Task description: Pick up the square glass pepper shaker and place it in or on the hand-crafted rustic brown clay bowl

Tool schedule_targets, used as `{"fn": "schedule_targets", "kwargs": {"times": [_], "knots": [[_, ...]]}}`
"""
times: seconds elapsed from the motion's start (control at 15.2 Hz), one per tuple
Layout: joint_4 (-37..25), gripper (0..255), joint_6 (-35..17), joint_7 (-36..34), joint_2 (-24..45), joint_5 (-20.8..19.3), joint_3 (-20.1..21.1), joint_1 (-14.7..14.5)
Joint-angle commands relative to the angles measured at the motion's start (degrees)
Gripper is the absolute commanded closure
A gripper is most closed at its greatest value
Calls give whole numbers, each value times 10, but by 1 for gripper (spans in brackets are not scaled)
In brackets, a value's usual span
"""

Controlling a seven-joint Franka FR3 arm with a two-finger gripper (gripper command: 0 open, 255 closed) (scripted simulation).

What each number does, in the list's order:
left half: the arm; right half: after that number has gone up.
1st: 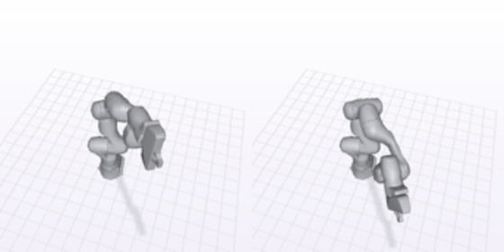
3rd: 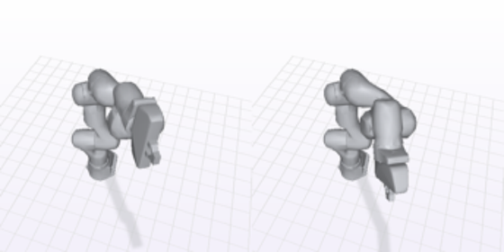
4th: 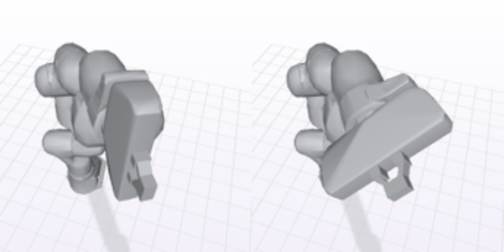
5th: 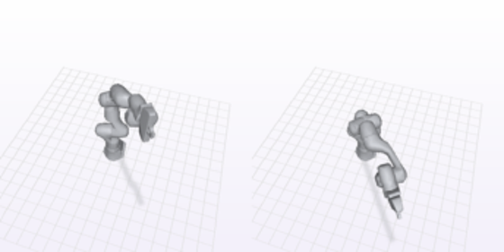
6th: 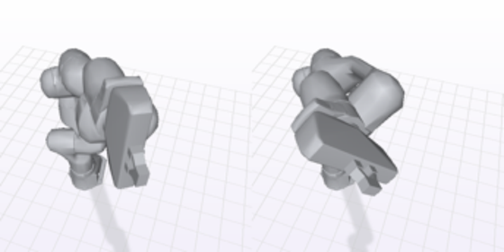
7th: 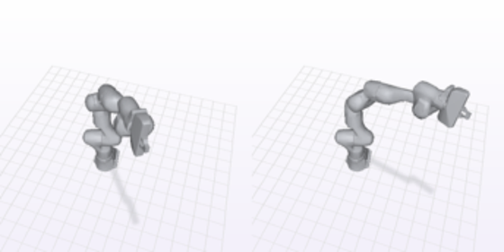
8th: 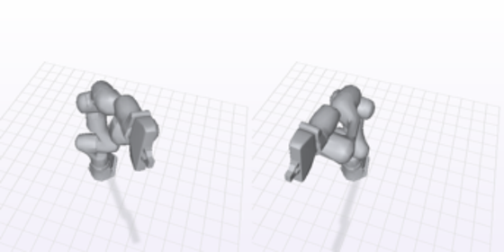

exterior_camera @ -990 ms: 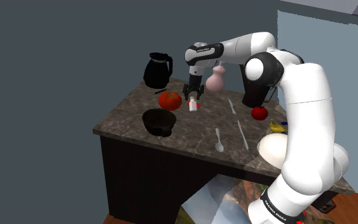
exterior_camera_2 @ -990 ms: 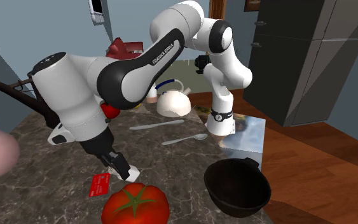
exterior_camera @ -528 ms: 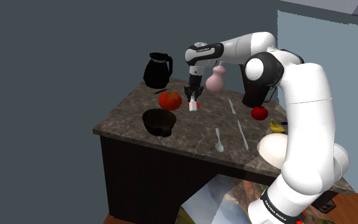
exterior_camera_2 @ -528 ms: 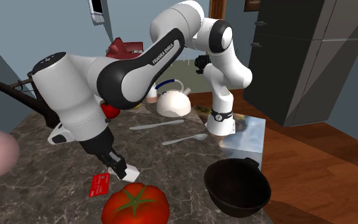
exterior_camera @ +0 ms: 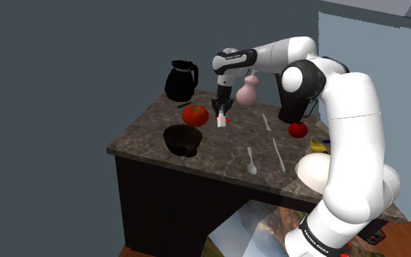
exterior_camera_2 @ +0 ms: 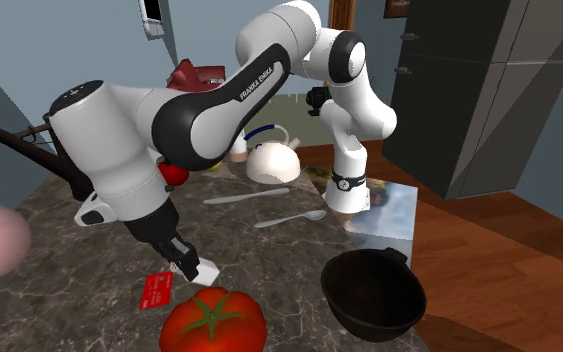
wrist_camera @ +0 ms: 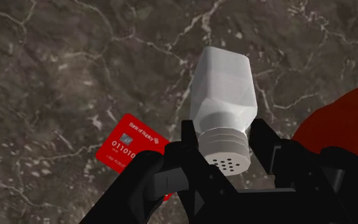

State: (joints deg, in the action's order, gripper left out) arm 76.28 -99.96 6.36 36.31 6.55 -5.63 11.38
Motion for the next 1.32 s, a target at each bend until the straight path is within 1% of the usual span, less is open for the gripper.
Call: {"fn": "schedule_targets", "kwargs": {"times": [0.0,0.66,1.25], "knots": [[-5,255,9,-1,-4,0,0,0],[-60,255,78,-5,-18,-2,-1,2],[-133,255,149,-10,-16,-3,-1,5]]}}
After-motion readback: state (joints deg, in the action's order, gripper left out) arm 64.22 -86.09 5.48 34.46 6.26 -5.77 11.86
